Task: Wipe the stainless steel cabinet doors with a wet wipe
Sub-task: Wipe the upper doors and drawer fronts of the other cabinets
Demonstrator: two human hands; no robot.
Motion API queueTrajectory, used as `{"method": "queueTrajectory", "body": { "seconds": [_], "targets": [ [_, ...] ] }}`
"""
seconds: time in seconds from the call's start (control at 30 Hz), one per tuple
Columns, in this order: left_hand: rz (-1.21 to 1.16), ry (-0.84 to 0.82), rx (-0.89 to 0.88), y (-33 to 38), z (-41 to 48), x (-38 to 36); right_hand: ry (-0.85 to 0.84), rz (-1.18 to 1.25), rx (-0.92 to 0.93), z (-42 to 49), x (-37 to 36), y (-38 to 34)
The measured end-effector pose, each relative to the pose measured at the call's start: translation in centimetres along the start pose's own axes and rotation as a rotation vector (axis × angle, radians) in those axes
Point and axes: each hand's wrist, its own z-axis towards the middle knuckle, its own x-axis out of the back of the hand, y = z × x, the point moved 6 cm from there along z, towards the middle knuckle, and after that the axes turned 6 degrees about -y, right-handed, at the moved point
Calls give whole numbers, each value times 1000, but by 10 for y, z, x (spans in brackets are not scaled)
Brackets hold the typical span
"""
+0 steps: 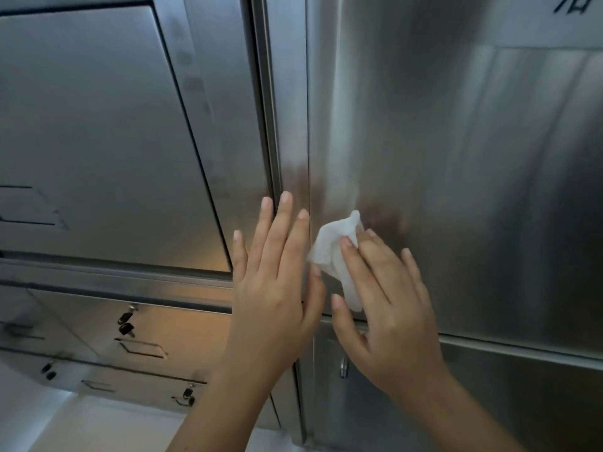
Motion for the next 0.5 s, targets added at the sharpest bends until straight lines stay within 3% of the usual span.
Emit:
{"method": "queueTrajectory", "body": {
  "seconds": [0.5],
  "targets": [
    [-88,97,-250,-22,61,52,235,-332,-26,87,38,-39]
  ]
}}
